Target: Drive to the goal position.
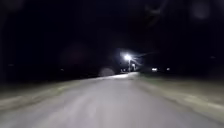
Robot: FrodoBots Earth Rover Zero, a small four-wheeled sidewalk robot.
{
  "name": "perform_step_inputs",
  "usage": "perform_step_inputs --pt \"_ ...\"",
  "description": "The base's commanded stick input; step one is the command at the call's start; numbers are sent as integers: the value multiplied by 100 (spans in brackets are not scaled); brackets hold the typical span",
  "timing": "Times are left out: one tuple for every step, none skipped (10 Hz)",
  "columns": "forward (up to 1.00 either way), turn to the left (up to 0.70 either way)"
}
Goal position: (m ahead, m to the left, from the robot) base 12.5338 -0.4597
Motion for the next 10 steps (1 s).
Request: perform_step_inputs --pt "100 0" --pt "100 0" --pt "100 0" --pt "100 0" --pt "100 0" --pt "100 -1" --pt "100 -1" --pt "100 -2" --pt "100 -3" --pt "100 -4"
